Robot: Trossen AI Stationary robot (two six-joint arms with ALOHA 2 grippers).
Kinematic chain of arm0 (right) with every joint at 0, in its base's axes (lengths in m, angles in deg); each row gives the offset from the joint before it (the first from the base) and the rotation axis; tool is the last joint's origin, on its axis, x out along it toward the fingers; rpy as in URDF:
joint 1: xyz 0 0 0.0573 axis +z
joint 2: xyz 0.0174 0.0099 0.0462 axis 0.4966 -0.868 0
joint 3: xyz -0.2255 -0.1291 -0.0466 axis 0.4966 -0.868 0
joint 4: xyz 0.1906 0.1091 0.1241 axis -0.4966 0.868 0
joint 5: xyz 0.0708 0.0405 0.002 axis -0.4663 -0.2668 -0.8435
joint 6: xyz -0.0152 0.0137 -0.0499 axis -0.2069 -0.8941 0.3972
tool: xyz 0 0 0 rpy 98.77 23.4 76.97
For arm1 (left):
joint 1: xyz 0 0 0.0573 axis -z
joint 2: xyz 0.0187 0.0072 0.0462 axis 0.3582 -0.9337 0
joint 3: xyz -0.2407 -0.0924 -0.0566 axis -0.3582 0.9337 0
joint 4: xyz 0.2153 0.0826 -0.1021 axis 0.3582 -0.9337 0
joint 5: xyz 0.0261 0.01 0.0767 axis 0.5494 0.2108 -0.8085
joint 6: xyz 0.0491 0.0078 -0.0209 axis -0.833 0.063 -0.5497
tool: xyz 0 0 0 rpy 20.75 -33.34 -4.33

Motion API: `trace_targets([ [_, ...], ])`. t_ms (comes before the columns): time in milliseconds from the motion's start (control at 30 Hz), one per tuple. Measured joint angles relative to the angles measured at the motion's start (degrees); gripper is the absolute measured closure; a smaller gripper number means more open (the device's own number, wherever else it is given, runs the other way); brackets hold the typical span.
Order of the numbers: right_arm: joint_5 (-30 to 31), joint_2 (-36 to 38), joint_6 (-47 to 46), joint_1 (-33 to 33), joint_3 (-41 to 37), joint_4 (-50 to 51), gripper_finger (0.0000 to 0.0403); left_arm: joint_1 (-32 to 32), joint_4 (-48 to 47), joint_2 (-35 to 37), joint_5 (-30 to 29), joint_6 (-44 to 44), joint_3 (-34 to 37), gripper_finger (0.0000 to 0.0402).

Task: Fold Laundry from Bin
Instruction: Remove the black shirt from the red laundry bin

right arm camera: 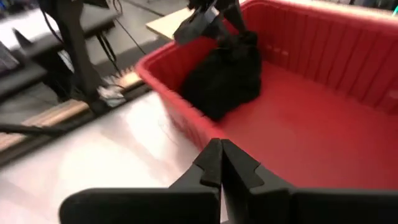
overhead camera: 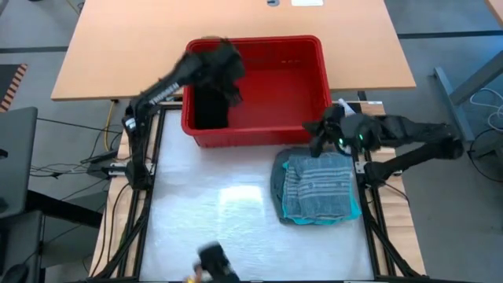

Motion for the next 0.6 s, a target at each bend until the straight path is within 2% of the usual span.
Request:
trace_targets([
  [100, -10.01, -0.71, 11.66, -11.49, 0.00, -2.10, 0.0378, -6.46, 0.54, -0.45, -0.69, -5.52, 0.08, 0.0212],
  [167, -19.46, -1.57, 19.80, -20.58, -0.05, -3.82, 0.0375, -9.54, 2.02, -1.27, 0.48, -10.71, 0.68, 0.0211],
  [267, -39.51, -4.13, 28.40, -34.54, -0.09, -8.33, 0.0375, -13.51, 1.95, -2.03, 1.61, -19.23, 1.83, 0.0208],
  [367, -61.26, -8.09, 32.41, -46.25, -0.10, -12.44, 0.0377, -15.94, 1.45, -2.21, 2.28, -24.06, 1.81, 0.0204],
  [433, -72.76, -11.33, 32.66, -51.49, -0.15, -14.27, 0.0377, -17.14, 0.00, -2.25, 4.33, -24.63, 1.81, 0.0203],
  [500, -81.41, -14.40, 32.72, -55.05, -0.15, -15.18, 0.0377, -18.43, -0.88, -2.35, 7.15, -24.81, 1.81, 0.0202],
  [600, -88.56, -19.00, 32.67, -57.92, -0.15, -14.77, 0.0377, -20.51, -2.87, -2.35, 9.70, -24.80, 1.81, 0.0202],
])
